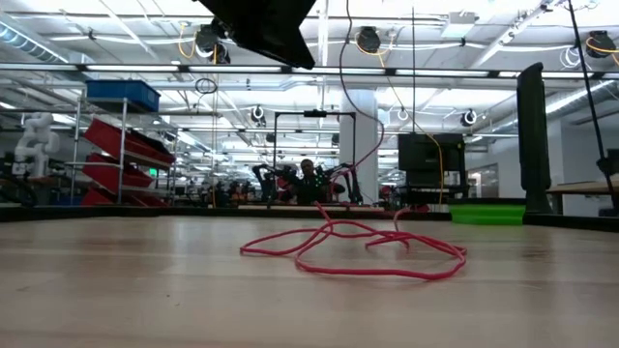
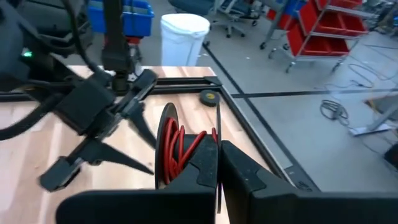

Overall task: Coil cords
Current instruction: Coil the red wire into the spool

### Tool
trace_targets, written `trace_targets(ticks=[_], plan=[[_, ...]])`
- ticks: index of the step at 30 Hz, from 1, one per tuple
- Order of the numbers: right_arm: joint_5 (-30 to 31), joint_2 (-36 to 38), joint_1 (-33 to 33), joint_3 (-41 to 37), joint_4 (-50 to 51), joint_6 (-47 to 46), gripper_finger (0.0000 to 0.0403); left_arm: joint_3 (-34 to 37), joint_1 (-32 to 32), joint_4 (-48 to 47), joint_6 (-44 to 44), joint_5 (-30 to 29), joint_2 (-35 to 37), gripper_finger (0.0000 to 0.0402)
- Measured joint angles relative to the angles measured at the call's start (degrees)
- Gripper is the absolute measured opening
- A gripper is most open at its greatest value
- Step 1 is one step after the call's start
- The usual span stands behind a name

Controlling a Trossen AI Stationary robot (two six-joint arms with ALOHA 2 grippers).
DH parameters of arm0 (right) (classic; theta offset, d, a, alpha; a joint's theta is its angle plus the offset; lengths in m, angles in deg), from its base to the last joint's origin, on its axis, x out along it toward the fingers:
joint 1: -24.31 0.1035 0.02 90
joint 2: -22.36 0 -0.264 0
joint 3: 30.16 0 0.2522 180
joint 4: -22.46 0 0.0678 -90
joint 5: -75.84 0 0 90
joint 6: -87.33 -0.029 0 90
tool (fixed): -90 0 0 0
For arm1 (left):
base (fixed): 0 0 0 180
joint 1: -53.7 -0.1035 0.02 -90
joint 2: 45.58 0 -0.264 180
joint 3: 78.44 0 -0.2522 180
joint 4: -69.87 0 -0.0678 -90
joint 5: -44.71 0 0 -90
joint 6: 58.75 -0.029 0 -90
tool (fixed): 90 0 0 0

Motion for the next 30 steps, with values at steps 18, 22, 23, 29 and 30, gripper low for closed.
trace_targets(ticks=[18, 22, 23, 29, 30], plan=[[2.2, 0.0, 0.0, 0.0, 0.1, 0.3, 0.0000, 2.5, -1.3, 16.5, 3.2, 3.4, -6.8, 0.0135], [2.2, 0.0, 0.0, 0.0, 0.1, 0.4, 0.0000, 2.5, -2.1, 19.4, 2.2, 3.3, -8.7, 0.0136], [2.2, 0.0, 0.0, 0.0, 0.1, 0.5, 0.0000, 2.5, -2.2, 20.5, 1.1, 3.7, -9.0, 0.0136], [2.2, 0.0, 0.0, 0.0, 0.1, 0.5, 0.0000, 2.5, -2.2, 26.3, -2.9, 7.4, -10.2, 0.0136], [2.2, 0.0, 0.0, 0.0, 0.1, 0.5, 0.0000, 2.5, -2.2, 26.5, -2.9, 8.0, -10.2, 0.0137]])
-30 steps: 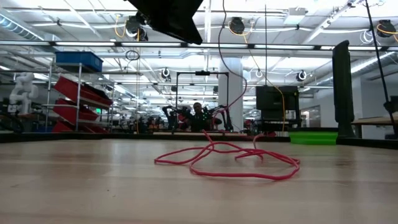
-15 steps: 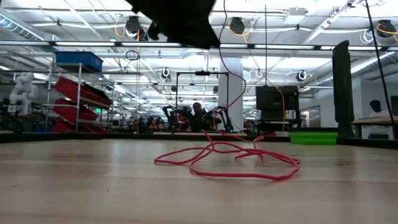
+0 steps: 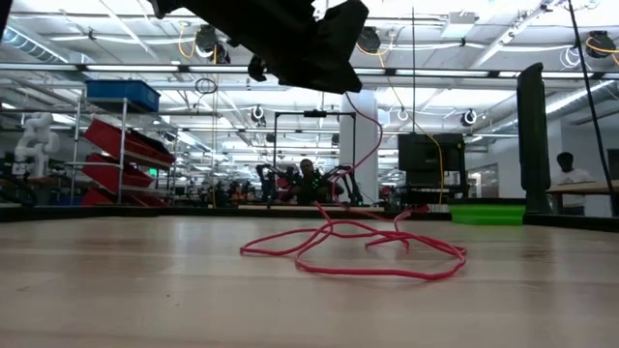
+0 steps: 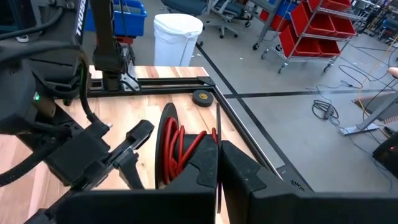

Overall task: Coil cords
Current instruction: Coil the red wire into the spool

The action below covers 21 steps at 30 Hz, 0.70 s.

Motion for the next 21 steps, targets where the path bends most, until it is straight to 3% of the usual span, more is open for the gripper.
trace_targets(ticks=[10, 21], plan=[[0.0, 0.0, 0.0, 0.0, 0.0, 0.0, 0.0000, 0.0, -1.3, -0.5, 0.8, 0.2, 0.0, 0.0192], [0.0, 0.0, 0.0, 0.0, 0.0, 0.0, 0.0000, 0.0, -2.2, -1.2, 3.3, 0.4, -0.5, 0.0191]])
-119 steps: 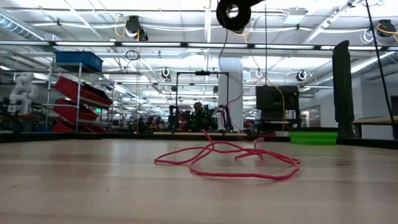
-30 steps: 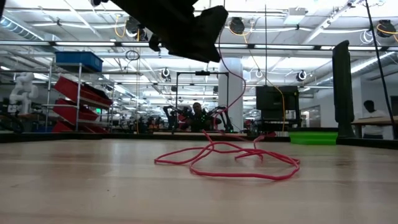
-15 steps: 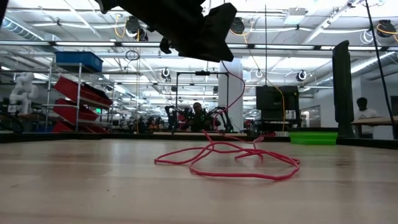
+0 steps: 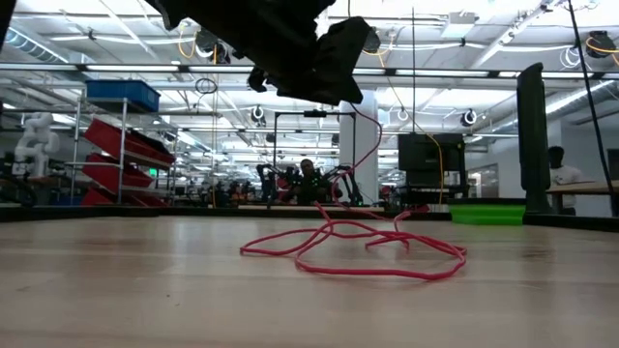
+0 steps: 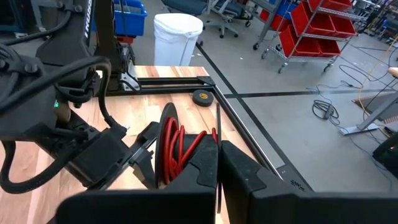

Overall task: Coil cords
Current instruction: Coil the red wire into the spool

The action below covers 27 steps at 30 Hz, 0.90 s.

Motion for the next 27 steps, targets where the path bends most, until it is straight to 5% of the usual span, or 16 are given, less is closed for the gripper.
trace_targets(ticks=[12, 23, 27], plan=[[0.0, 0.0, 0.0, 0.0, 0.0, 0.0, 0.0000, 0.0, 0.1, 0.9, -0.7, 0.0, 0.0, 0.0124], [0.0, 0.0, 0.0, 0.0, 0.0, 0.0, 0.0000, 0.0, 0.1, 1.0, -3.3, 0.0, 0.0, 0.0010], [0.0, 0.0, 0.0, 0.0, -0.2, -0.4, 0.0000, 0.0, 0.1, 1.0, -3.2, 0.0, 0.0, 0.0010]])
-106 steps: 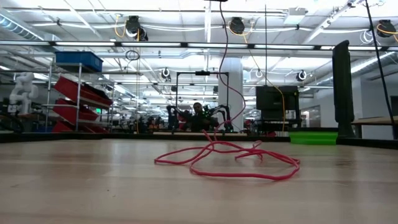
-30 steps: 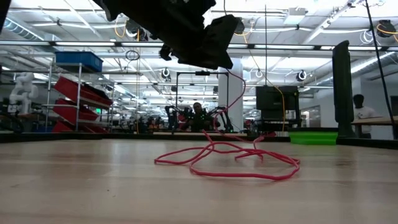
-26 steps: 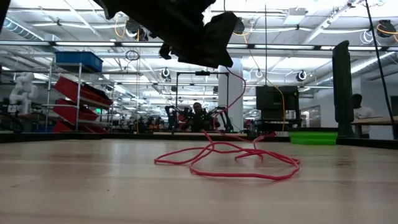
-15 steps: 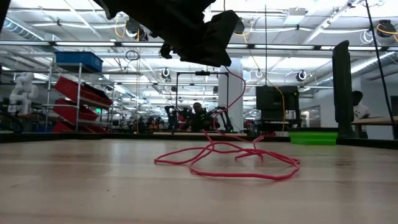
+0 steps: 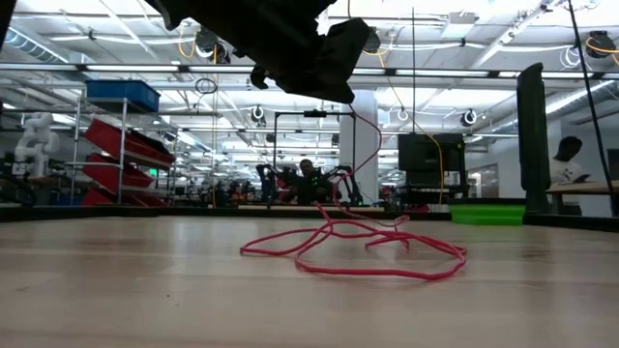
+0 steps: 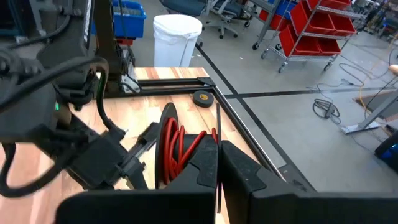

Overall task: Coil cords
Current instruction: Coil the red wire into the spool

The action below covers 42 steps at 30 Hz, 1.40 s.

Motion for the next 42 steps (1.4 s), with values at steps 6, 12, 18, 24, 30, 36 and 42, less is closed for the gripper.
trace_targets(ticks=[6, 12, 18, 24, 30, 36, 42], plan=[[1.2, -0.5, 0.0, 0.0, -4.1, -0.6, 0.0000, 0.0, -1.5, 1.9, -0.3, 0.7, 0.0, 0.0004], [7.1, -2.1, -0.1, 0.0, -6.9, 1.6, 0.0000, 0.0, -3.7, 7.5, -0.3, 7.3, 0.0, 0.0003], [9.2, -4.5, -0.1, 0.0, -11.8, 5.2, 0.0000, 0.0, -5.6, 13.1, -1.4, 12.0, 0.0, 0.0002], [9.5, -7.1, -1.5, 0.0, -14.6, 7.9, 0.0000, -0.1, -5.6, 16.6, -1.9, 16.4, 0.0, 0.0002], [9.3, -9.0, -3.9, 0.0, -14.7, 7.9, 0.0000, -2.1, -4.7, 16.5, -4.6, 16.7, 0.0, 0.0002], [8.6, -10.8, -4.6, 0.0, -15.7, 8.1, 0.0000, -3.7, -4.6, 16.5, -7.1, 16.6, 0.0, 0.0002], [8.4, -10.7, -4.1, 0.0, -15.7, 8.1, 0.0000, -3.7, -4.7, 14.2, -7.5, 13.4, 0.0, 0.0001]])
